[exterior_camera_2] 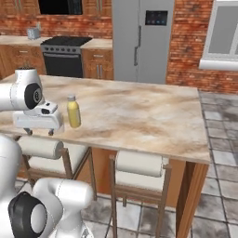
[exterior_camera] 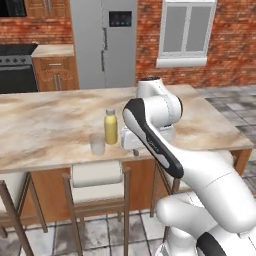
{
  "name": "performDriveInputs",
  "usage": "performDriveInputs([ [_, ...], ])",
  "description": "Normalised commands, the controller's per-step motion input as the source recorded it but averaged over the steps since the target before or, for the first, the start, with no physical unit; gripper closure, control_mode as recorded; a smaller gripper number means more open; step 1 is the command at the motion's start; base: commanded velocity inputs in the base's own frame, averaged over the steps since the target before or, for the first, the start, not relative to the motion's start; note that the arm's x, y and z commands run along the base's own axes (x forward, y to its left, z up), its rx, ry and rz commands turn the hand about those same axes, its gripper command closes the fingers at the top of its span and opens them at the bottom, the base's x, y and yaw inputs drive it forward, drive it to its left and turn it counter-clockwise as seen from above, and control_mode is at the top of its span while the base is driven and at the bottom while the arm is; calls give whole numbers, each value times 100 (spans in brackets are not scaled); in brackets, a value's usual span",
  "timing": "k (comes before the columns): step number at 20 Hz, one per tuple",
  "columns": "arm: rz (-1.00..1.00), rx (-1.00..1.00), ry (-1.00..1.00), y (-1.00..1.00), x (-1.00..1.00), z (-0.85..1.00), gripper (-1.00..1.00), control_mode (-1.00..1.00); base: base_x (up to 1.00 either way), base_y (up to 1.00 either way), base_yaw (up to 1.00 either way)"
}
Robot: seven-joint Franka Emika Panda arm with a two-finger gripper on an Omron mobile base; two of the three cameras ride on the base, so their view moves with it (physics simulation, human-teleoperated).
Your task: There is a wine glass and glass cup on the dining counter. Place the wine bottle next to the wine glass and the juice bottle next to the glass cup.
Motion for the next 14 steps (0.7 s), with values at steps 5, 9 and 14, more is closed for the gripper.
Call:
performDriveInputs([
  [5,0,0,0,0,0,0,-100,100,-71,10,1],
  [9,0,0,0,0,0,0,-100,100,-48,21,49],
  [14,0,0,0,0,0,0,-100,100,-22,24,83],
])
